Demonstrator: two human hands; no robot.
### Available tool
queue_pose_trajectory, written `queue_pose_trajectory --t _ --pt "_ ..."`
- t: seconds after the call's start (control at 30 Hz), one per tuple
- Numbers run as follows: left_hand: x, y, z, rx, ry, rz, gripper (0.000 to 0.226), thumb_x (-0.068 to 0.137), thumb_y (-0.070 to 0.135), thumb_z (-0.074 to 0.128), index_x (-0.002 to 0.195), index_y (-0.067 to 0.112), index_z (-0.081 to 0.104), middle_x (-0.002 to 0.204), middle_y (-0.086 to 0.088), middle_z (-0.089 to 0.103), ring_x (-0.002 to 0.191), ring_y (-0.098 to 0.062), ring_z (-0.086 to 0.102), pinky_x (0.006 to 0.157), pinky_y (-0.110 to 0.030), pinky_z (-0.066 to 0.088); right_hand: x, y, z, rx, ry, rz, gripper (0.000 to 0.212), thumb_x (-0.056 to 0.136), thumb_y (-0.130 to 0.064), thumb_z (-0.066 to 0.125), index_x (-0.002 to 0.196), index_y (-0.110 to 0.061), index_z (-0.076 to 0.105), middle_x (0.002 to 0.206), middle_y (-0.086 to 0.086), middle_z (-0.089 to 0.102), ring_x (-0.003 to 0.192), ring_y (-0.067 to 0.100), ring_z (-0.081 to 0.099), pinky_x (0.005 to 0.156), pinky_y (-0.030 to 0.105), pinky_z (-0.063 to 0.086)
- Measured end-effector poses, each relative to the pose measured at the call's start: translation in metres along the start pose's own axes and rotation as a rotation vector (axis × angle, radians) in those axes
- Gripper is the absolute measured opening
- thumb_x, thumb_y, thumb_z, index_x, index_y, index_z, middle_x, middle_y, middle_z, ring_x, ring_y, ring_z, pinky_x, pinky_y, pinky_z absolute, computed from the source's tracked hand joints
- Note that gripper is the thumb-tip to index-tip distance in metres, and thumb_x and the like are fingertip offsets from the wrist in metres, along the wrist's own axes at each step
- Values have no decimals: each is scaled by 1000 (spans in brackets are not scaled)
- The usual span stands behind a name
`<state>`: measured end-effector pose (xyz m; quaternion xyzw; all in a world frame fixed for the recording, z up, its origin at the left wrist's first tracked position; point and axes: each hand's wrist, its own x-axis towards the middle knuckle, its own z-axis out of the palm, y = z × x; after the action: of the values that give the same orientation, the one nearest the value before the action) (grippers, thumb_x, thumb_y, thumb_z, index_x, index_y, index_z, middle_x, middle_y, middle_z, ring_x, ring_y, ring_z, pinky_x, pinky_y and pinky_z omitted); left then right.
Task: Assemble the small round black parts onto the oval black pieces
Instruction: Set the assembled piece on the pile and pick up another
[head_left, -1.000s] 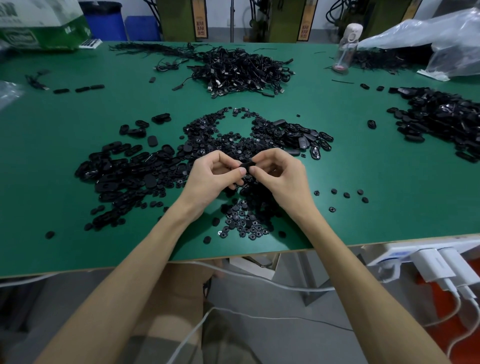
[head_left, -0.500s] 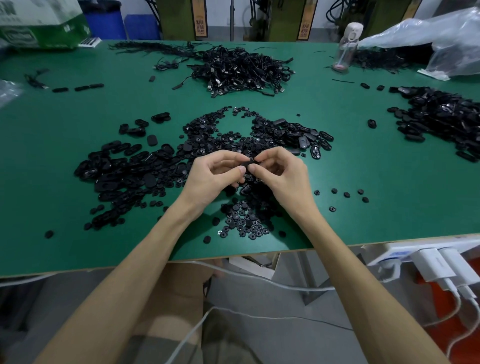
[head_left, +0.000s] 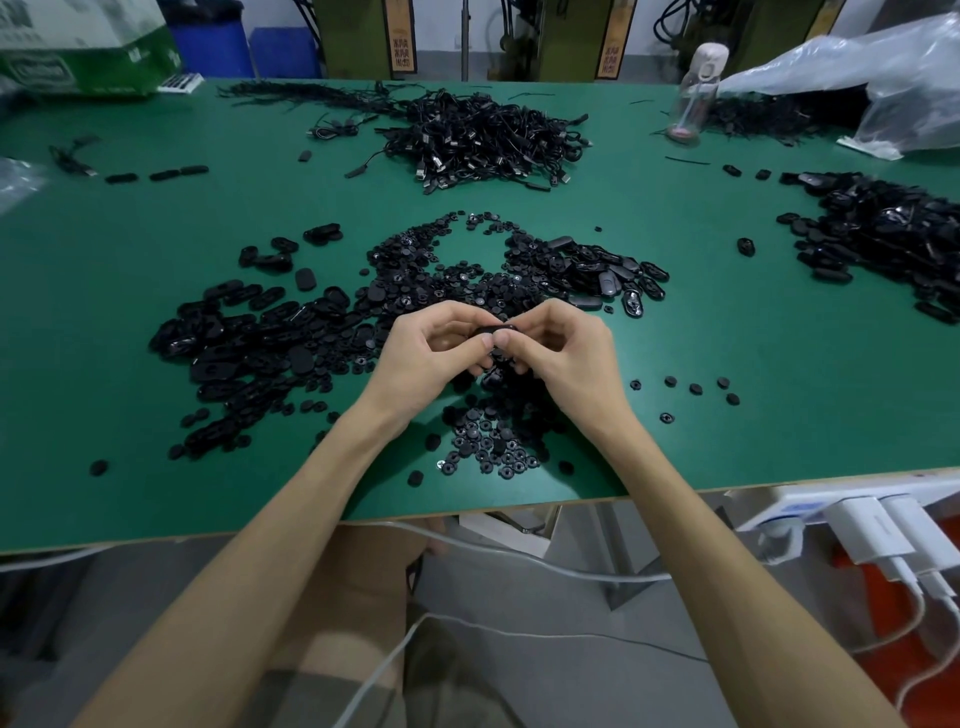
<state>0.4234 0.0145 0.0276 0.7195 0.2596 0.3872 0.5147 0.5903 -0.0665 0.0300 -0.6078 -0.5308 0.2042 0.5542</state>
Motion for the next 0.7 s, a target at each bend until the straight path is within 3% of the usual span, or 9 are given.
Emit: queue_pose_trajectory --t 0.13,0.3,0.7 --pt "0 0 0 -3 -3 4 17 94 1 72 111 -1 72 92 -17 77 77 -21 72 75 -31 62 0 0 0 12 -5 4 19 87 -21 84 89 -7 71 75 7 74 65 24 70 67 36 58" --pt "0 -1 1 -9 16 -19 14 94 0 72 108 1 71 86 -11 76 73 -18 72 73 -27 61 1 1 -1 30 -48 0 9 92 -16 78 95 -8 75 77 8 75 66 15 69 64 24 52" --pt "0 -1 0 23 40 -35 12 93 0 73 105 2 72 85 -9 76 72 -17 72 73 -26 60 -2 -4 1 2 -54 -34 4 92 -7 74 96 -5 75 78 5 74 69 14 69 70 25 56"
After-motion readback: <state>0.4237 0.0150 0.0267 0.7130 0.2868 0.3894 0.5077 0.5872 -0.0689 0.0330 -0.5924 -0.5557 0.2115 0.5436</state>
